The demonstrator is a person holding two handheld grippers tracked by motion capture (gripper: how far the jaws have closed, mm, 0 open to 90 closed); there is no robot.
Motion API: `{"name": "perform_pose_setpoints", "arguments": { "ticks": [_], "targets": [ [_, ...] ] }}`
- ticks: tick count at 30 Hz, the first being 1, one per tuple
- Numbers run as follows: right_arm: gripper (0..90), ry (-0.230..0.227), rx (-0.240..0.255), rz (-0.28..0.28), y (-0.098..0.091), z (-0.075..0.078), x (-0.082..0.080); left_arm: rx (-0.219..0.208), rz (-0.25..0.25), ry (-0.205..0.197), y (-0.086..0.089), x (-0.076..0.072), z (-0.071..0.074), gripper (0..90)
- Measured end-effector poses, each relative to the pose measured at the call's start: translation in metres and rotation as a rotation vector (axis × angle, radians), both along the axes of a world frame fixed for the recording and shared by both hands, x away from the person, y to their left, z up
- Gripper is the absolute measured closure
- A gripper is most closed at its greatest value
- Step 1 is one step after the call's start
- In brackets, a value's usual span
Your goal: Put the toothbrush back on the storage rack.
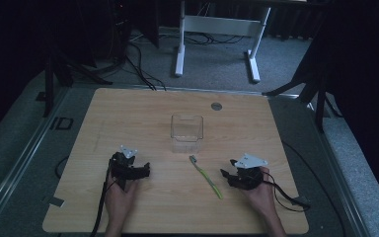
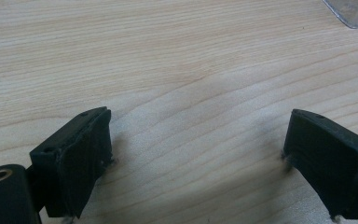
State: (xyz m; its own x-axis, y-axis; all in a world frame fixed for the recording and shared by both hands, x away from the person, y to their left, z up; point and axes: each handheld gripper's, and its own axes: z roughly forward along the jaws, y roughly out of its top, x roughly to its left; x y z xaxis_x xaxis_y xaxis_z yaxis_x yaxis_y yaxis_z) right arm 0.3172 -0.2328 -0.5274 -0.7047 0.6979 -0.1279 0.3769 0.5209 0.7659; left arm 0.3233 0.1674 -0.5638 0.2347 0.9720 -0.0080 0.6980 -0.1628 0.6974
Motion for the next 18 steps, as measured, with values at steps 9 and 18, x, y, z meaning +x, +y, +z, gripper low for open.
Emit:
{"name": "perform_pose_setpoints", "arguments": {
  "ticks": [9, 18],
  "targets": [
    [45.4, -0.042, -0.032, -0.035, 0.000, 0.018, -0.013, -0.001, 0.000, -0.001, 0.000, 0.000, 0.000, 7.9],
    [48.7, -0.056, -0.034, -0.024, 0.013, 0.039, -0.021, 0.000, 0.005, 0.000, 0.000, 0.000, 0.000, 7.9]
  ]
}}
